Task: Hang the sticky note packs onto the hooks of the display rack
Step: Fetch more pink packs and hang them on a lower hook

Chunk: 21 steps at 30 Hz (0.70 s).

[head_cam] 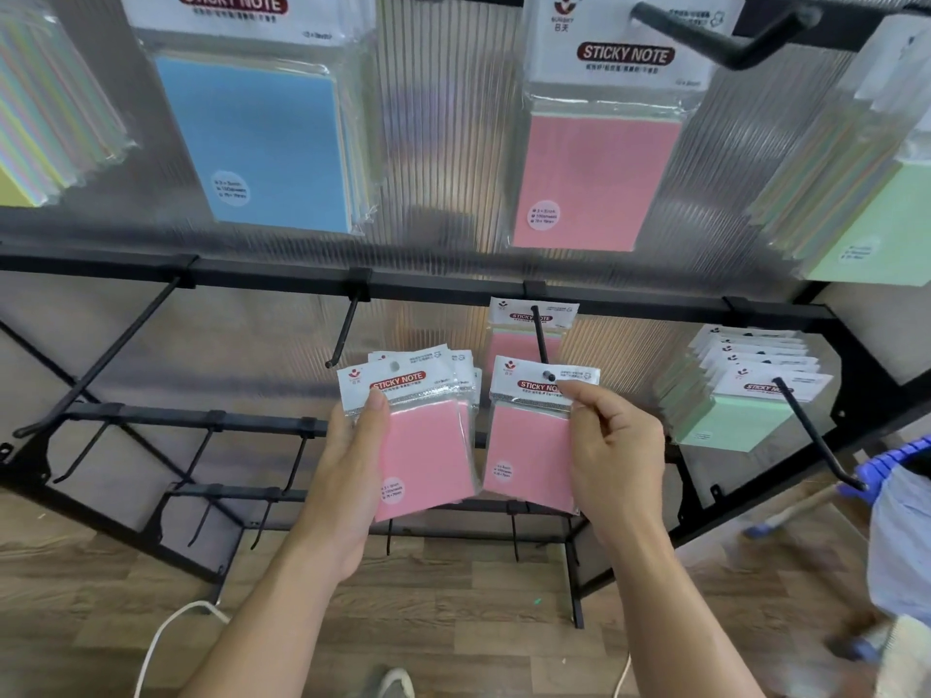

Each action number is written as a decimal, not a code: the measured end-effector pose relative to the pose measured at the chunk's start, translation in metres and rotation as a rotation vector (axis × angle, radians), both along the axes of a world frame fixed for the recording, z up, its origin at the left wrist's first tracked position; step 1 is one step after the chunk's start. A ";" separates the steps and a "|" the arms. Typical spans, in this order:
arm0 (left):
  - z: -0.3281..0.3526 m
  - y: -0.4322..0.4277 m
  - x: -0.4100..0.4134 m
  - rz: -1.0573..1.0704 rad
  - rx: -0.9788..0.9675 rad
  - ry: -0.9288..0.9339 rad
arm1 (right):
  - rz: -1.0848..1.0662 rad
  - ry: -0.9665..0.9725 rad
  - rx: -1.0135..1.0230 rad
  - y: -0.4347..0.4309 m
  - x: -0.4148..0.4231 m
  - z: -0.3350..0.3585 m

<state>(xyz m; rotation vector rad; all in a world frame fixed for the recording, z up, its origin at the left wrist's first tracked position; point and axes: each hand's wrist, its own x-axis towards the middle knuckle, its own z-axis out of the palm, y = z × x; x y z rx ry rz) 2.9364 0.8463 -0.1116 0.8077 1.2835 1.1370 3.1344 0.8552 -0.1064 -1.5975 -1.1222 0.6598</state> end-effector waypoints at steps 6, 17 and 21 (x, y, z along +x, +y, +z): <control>-0.001 0.005 0.005 -0.029 -0.005 0.001 | 0.065 -0.108 -0.040 0.019 0.004 0.001; 0.010 0.017 0.009 -0.065 0.033 -0.003 | 0.249 -0.176 -0.189 0.062 0.012 0.015; 0.016 0.019 0.011 -0.083 0.069 0.000 | 0.228 -0.252 -0.179 0.061 0.013 0.020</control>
